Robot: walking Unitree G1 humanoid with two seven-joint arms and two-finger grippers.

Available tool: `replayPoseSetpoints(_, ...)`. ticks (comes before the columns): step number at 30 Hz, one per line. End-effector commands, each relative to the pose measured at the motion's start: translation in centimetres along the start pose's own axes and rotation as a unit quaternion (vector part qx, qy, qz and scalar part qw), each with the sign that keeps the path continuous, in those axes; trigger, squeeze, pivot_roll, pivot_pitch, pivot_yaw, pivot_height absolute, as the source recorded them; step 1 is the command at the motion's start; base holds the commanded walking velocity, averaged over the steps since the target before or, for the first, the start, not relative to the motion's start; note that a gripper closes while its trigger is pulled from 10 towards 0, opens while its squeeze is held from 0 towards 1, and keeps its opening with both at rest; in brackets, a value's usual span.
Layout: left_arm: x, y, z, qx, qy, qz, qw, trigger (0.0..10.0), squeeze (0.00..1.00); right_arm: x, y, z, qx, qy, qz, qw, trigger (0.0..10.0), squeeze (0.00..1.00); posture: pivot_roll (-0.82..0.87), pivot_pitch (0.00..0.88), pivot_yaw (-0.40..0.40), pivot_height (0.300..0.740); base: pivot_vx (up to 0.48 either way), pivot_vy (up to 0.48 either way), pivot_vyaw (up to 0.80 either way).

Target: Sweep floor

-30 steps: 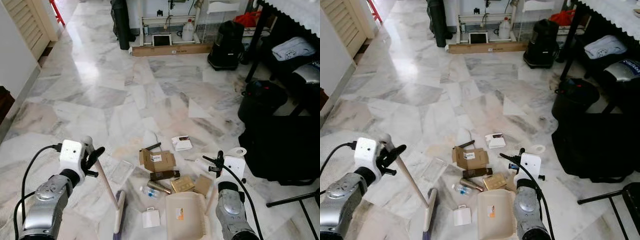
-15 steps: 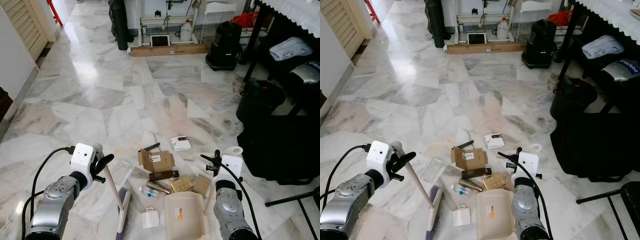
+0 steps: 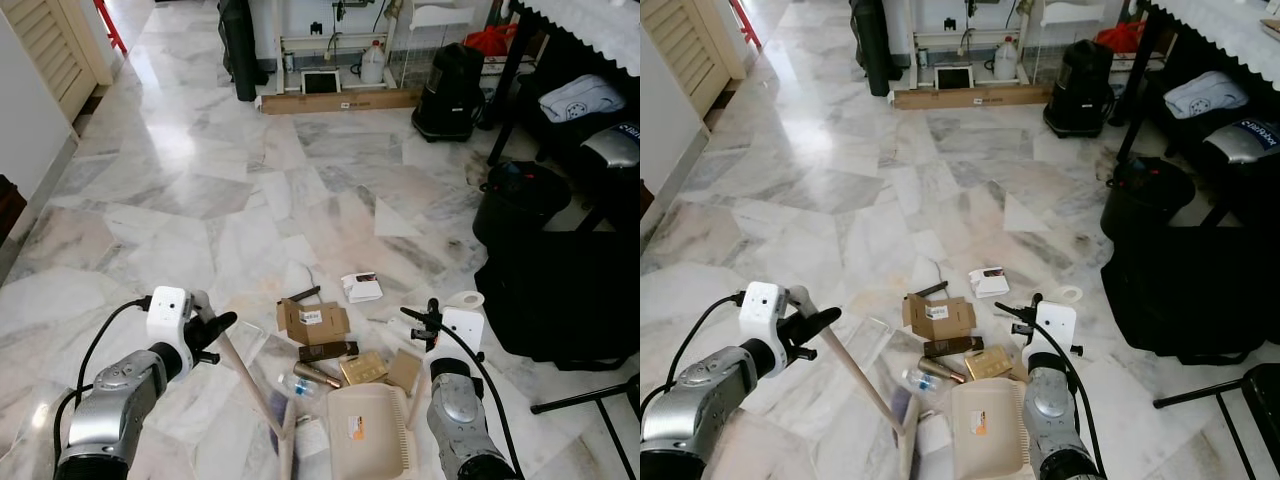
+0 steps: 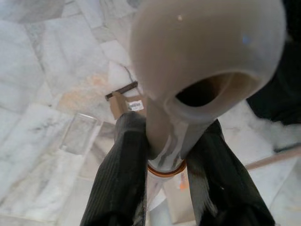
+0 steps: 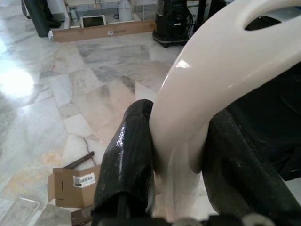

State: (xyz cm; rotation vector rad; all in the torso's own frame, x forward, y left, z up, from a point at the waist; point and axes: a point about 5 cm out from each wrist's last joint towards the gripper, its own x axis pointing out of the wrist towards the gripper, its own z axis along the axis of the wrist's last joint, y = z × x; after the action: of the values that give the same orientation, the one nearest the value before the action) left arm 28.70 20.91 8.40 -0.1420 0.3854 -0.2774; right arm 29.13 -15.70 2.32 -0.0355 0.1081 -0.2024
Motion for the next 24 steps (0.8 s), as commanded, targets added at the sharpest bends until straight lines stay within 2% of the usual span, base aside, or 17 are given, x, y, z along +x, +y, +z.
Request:
replayPoseSetpoints(1,0.3,-0.3,-0.6,-0.052,0.011,-0.005,0.999,10.0,0.0,-1.0,1.2,-1.7,0.02,0.049,0.017,0.998,10.0,0.0,0.13,0.071,0.026,0.74,0.0,0.0,0.0)
replayPoseSetpoints(4,0.6,-0.5,-0.4,-0.068,0.008,-0.006,0.998,10.0,0.0,-1.0,1.2,-1.6,0.02,0.048,0.018,0.998,10.0,0.0,0.13,0.072,0.025,0.74,0.0,0.0,0.0)
replayPoseSetpoints(9,0.7,-1.0,1.0,-0.114,-0.037,-0.019,0.993,10.0,0.0,-0.9,1.1,-1.5,0.02,0.045,0.018,0.999,10.0,0.0,0.13,0.081,0.019,0.74,0.0,0.0,0.0)
replayPoseSetpoints(14,0.3,-0.6,2.2,-0.1,-0.069,-0.015,0.992,10.0,0.0,-0.9,1.1,-1.5,0.02,0.045,0.017,0.999,10.0,0.0,0.14,0.082,0.02,0.74,0.0,0.0,0.0)
replayPoseSetpoints(15,0.2,-0.5,2.5,-0.08,-0.074,-0.009,0.994,10.0,0.0,-0.9,1.1,-1.5,0.02,0.045,0.017,0.999,10.0,0.0,0.14,0.083,0.02,0.74,0.0,0.0,0.0)
replayPoseSetpoints(17,0.0,-0.7,3.5,-0.005,-0.101,0.005,0.995,10.0,0.0,-0.9,1.1,-1.4,0.021,0.041,0.015,0.999,10.0,0.0,0.14,0.083,0.02,0.74,0.0,0.0,0.0)
replayPoseSetpoints(19,-0.3,-1.0,4.7,0.033,-0.144,0.017,0.989,10.0,0.0,-0.8,1.1,-1.2,0.022,0.036,0.015,0.999,10.0,0.0,0.14,0.081,0.021,0.74,0.0,0.0,0.0)
replayPoseSetpoints(20,-0.3,-1.0,4.7,0.033,-0.144,0.017,0.989,10.0,0.0,-0.8,1.1,-1.2,0.022,0.036,0.015,0.999,10.0,0.0,0.14,0.081,0.021,0.74,0.0,0.0,0.0)
replayPoseSetpoints(22,-0.8,-1.7,6.7,0.057,-0.206,0.022,0.977,10.0,0.0,-0.6,1.0,-1.0,0.024,0.031,0.012,0.999,10.0,0.0,0.14,0.075,0.02,0.74,0.0,0.0,0.0)
replayPoseSetpoints(24,-1.0,-2.2,7.7,0.106,-0.233,0.027,0.966,10.0,0.0,-0.6,0.7,-0.9,0.022,0.027,0.007,0.999,10.0,0.0,0.14,0.066,0.019,0.74,0.0,0.0,0.0)
